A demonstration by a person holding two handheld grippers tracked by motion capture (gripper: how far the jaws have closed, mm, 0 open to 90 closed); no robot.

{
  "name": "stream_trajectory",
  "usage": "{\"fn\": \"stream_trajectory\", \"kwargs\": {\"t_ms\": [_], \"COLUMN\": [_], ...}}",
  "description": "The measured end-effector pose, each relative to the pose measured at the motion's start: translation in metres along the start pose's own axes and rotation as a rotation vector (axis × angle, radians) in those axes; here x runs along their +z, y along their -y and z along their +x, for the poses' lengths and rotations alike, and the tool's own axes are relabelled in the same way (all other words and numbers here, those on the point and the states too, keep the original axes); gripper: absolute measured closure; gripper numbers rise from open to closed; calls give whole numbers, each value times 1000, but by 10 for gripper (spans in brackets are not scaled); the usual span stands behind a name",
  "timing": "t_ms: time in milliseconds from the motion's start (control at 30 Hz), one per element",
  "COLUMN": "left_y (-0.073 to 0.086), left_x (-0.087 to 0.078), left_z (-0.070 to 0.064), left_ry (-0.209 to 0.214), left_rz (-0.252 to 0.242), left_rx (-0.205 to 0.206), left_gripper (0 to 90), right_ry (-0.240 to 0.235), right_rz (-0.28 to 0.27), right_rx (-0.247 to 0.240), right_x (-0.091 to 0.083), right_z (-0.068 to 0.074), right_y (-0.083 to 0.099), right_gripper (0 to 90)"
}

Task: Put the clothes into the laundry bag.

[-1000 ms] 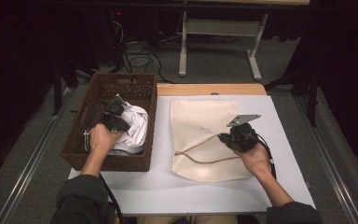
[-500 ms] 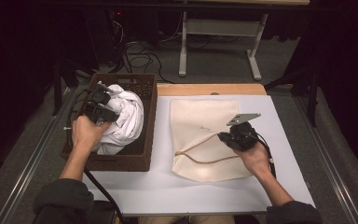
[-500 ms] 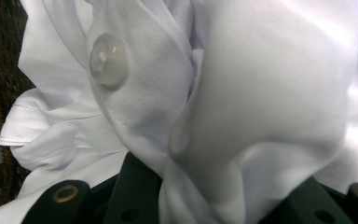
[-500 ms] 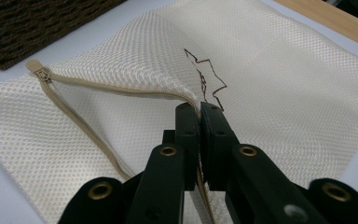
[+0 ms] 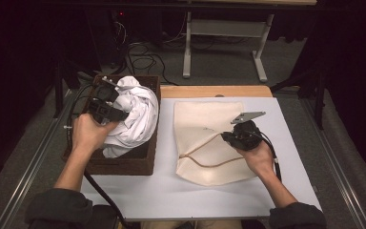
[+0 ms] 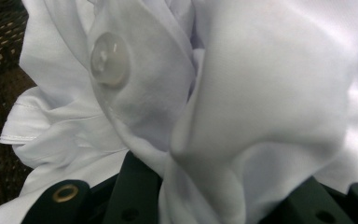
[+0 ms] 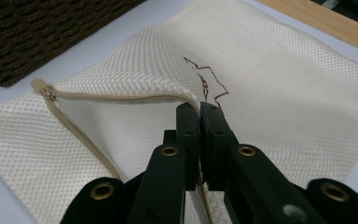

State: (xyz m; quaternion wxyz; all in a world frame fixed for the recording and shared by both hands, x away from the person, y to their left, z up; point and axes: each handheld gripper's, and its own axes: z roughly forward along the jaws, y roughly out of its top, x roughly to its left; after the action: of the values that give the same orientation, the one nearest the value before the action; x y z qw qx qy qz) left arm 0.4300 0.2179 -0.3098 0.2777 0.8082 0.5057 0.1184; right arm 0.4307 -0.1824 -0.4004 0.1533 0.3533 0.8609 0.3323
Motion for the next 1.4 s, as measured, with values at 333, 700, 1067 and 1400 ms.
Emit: {"fn": "stream_trajectory", "kwargs": {"t_ms": [333, 700, 1067, 1400], "left_y": [-12, -15, -9, -9], "left_x": [0, 1, 8, 18], "left_z": [-24, -52, -88, -117], "left_ry": [102, 178, 247, 287], "left_rz": [11, 24, 56, 77], "left_rx": [49, 114, 211, 272], "left_gripper": [692, 692, 687, 686], "right_ry": [7, 9, 3, 4], "right_rz": [3, 7, 16, 11], "right_rx": [-10, -22, -2, 10], "right_x": [-4, -2, 0, 2], "right_z": [-2, -1, -3, -4], "right_y": [-3, -7, -9, -12], "right_gripper": [881, 880, 883, 884]}}
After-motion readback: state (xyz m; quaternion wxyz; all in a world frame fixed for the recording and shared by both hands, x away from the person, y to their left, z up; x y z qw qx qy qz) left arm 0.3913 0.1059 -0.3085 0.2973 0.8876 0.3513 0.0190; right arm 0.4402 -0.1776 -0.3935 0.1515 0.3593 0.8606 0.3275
